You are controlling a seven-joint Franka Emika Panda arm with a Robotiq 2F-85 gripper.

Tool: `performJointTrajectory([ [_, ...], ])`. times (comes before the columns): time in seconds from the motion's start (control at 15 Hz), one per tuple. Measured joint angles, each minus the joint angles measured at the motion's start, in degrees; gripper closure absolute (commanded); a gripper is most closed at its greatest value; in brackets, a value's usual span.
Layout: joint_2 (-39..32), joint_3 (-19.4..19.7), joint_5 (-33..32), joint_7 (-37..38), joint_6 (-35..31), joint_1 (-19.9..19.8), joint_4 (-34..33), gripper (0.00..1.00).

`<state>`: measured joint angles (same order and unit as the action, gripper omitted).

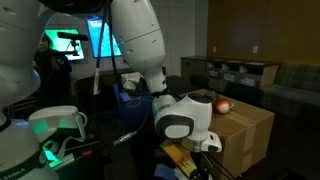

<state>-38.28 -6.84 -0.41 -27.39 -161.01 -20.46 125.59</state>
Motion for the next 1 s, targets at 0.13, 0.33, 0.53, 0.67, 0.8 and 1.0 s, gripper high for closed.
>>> performJointTrajectory([
  [0.13, 2.1, 0.2, 0.0, 0.2, -2.1, -0.4, 3.1, 0.0],
  [0.33, 6.2, 0.3, 0.0, 0.5, -5.1, -1.3, 8.0, 0.0],
  [0.53, 10.3, 0.5, 0.0, 1.1, -6.9, -1.6, 12.5, 0.0],
  [0.67, 11.8, 0.5, 0.0, 2.1, -7.9, -1.6, 14.9, 0.0],
  [0.8, 12.1, 0.5, 0.0, 3.0, -9.3, -1.5, 16.9, 0.0],
  [1.0, 11.6, 0.2, 0.0, 4.2, -11.5, -1.5, 19.3, 0.0],
])
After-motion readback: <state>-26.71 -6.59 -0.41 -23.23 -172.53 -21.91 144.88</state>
